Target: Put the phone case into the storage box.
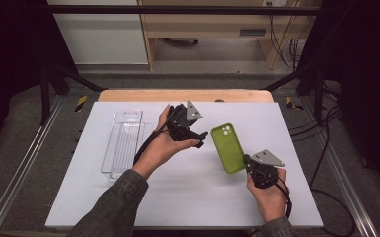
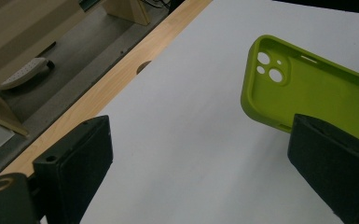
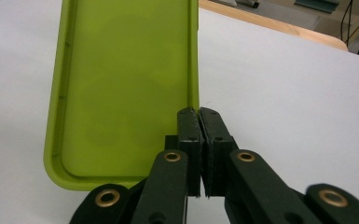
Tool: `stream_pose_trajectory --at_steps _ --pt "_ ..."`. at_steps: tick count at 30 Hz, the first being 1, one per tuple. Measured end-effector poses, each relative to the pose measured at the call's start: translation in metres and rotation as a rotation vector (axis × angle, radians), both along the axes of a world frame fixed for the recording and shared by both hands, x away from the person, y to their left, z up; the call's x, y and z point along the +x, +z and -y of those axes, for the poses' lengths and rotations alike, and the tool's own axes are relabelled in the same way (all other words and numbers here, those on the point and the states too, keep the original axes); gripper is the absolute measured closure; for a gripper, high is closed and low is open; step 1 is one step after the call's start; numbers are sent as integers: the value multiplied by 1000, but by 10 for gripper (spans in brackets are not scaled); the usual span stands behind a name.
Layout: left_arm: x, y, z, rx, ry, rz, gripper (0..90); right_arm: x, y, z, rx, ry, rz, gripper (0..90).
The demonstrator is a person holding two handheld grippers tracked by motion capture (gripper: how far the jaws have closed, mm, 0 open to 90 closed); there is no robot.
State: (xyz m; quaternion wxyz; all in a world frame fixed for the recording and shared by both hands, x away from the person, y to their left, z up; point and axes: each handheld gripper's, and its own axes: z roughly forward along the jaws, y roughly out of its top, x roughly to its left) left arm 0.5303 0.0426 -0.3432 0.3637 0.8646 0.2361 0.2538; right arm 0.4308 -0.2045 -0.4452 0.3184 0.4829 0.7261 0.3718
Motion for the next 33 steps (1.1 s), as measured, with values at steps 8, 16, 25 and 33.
stream_pose_trajectory --at_steps 8,16,25,33 --pt "1 2 11 6 -3 -12 101 -2 1 0 -9 10 13 881" --pt "1 -1 18 25 -11 -28 117 -3 1 0 3 8 14 881" --pt "2 3 24 37 -21 -29 162 -4 2 -3 0 16 28 881" --pt "6 8 33 54 -33 -28 210 -4 2 -6 -14 18 33 881"
